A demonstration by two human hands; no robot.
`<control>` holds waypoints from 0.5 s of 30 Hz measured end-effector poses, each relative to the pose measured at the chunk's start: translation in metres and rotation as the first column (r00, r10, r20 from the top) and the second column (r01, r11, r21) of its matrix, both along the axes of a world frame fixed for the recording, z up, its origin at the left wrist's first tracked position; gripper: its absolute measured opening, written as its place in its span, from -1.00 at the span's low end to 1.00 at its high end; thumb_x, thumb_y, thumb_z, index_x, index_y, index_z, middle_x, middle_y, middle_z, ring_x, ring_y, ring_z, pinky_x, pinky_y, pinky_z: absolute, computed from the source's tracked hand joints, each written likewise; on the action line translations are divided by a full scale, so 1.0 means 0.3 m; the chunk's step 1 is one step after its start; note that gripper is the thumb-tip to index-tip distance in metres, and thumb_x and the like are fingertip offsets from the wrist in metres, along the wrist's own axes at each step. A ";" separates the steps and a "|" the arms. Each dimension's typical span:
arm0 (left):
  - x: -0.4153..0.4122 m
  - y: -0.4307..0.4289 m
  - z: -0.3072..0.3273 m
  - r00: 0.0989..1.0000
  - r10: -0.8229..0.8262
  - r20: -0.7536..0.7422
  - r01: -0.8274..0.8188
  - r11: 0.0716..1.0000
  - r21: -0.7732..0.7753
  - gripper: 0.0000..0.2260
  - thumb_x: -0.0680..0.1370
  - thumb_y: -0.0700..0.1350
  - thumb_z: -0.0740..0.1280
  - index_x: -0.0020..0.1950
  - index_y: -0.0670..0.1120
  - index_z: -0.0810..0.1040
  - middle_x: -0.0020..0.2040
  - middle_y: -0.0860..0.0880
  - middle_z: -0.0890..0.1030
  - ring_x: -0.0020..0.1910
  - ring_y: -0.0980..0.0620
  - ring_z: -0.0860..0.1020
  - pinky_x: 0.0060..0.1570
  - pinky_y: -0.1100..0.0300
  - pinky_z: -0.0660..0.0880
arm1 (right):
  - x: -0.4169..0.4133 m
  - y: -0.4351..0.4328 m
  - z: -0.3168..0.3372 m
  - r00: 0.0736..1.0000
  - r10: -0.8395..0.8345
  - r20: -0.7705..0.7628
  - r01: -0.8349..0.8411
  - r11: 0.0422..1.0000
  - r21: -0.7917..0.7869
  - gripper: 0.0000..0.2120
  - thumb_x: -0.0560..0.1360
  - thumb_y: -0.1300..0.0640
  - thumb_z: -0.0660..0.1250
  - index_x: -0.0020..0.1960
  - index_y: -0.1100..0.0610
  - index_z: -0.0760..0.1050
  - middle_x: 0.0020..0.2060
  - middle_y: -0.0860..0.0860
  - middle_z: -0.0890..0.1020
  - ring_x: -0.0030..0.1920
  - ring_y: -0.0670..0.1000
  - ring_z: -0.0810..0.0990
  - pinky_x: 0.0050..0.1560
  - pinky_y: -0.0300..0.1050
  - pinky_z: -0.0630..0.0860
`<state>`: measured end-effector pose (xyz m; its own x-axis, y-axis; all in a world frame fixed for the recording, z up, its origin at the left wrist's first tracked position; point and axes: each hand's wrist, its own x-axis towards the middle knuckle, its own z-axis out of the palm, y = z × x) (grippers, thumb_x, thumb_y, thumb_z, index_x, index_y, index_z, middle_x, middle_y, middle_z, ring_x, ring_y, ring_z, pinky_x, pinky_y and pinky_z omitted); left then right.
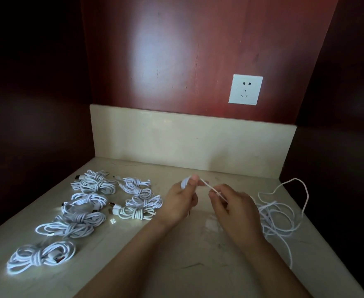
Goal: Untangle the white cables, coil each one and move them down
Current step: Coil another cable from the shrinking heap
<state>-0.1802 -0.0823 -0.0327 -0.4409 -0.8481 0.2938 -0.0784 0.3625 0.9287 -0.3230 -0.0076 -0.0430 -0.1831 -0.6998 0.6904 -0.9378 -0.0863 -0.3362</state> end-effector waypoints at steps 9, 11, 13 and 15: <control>0.031 -0.050 0.053 0.758 0.108 -0.643 0.210 0.893 0.397 -0.56 0.65 0.22 -0.02 -0.24 -0.05 0.33 -0.50 0.06 0.15 -0.54 0.13 0.10 -0.59 0.33 0.07 | -0.056 -0.048 -0.070 0.942 -0.253 -0.222 0.286 0.949 0.131 -0.80 0.41 0.11 0.23 -0.11 -0.09 0.61 -0.18 -0.10 0.63 0.02 0.07 0.57 0.39 0.14 0.10; 0.037 -0.063 0.042 0.766 0.184 -0.616 0.135 0.890 0.435 -0.57 0.66 0.22 -0.02 -0.22 -0.05 0.32 -0.49 0.07 0.15 -0.54 0.12 0.09 -0.59 0.33 0.06 | -0.060 -0.046 -0.075 0.933 -0.280 -0.225 0.329 0.918 0.223 -0.67 0.36 0.22 0.36 0.04 -0.09 0.62 -0.02 -0.07 0.62 0.22 0.09 0.50 0.46 0.25 -0.08; 0.039 -0.066 0.037 0.776 0.208 -0.595 0.113 0.883 0.456 -0.58 0.66 0.22 -0.01 -0.21 -0.05 0.32 -0.49 0.06 0.15 -0.54 0.12 0.10 -0.58 0.34 0.06 | -0.050 -0.039 -0.060 0.935 -0.261 -0.242 0.324 0.906 0.274 -0.56 0.36 0.19 0.37 0.22 -0.06 0.56 0.15 -0.04 0.59 0.37 0.10 0.40 0.46 0.26 -0.22; 0.036 -0.063 0.036 0.791 0.179 -0.585 0.141 0.878 0.458 -0.58 0.66 0.21 -0.01 -0.21 -0.05 0.32 -0.49 0.05 0.14 -0.54 0.12 0.08 -0.57 0.34 0.05 | -0.028 -0.031 -0.043 0.935 -0.194 -0.297 0.269 0.934 0.235 -0.44 0.31 0.08 0.41 0.32 -0.01 0.49 0.20 -0.04 0.57 0.37 0.08 0.42 0.48 0.21 -0.20</control>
